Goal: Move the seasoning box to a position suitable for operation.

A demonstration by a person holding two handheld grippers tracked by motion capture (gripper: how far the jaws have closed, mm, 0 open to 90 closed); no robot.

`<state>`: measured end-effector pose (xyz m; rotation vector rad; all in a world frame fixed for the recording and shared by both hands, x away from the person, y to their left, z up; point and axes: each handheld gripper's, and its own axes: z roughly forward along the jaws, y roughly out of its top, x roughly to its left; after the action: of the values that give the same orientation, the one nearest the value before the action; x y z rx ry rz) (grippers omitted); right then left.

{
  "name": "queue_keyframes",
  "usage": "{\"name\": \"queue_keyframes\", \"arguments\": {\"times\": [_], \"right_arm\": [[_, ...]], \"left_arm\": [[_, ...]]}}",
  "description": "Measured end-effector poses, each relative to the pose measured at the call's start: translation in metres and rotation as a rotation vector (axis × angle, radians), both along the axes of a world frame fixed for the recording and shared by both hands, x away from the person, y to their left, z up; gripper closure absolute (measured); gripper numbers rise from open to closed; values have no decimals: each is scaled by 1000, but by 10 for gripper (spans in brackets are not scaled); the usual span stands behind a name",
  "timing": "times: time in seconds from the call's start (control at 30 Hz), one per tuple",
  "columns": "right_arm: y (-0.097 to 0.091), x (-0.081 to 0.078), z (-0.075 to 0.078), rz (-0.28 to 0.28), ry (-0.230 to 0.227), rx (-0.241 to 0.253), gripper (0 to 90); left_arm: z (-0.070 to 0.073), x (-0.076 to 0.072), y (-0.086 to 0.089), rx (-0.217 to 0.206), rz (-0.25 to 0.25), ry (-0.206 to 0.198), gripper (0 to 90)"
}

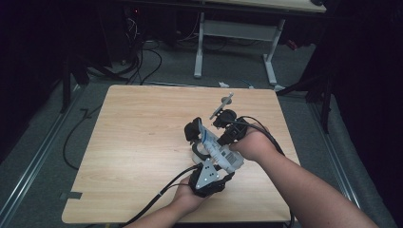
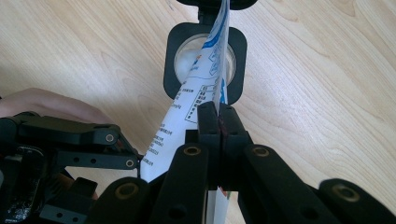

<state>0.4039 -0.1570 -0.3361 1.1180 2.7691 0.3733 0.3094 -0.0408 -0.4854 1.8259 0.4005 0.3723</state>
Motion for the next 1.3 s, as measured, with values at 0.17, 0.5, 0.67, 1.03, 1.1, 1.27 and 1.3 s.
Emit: {"name": "queue_keyframes", "arguments": {"times": [0.17, 0.5, 0.67, 1.03, 1.1, 1.27, 1.3], "right_arm": [[0, 0, -1, 4, 1, -7, 900], [1, 0, 0, 1, -7, -1, 900], [3, 1, 1, 6, -6, -11, 900], [4, 1, 2, 17, -8, -10, 900], [4, 1, 2, 14, -8, -8, 900], [4, 0, 3, 10, -6, -5, 900], [4, 0, 3, 7, -5, -4, 900]], "left_arm": [[0, 0, -1, 0, -3, 0, 605], [2, 1, 0, -6, 1, -5, 606], [3, 0, 0, -9, -1, -2, 605], [4, 0, 1, -14, 1, -2, 606], [4, 0, 1, -15, 0, -2, 606], [4, -1, 1, -17, -2, -4, 606], [4, -1, 1, -17, -2, -4, 606]]}}
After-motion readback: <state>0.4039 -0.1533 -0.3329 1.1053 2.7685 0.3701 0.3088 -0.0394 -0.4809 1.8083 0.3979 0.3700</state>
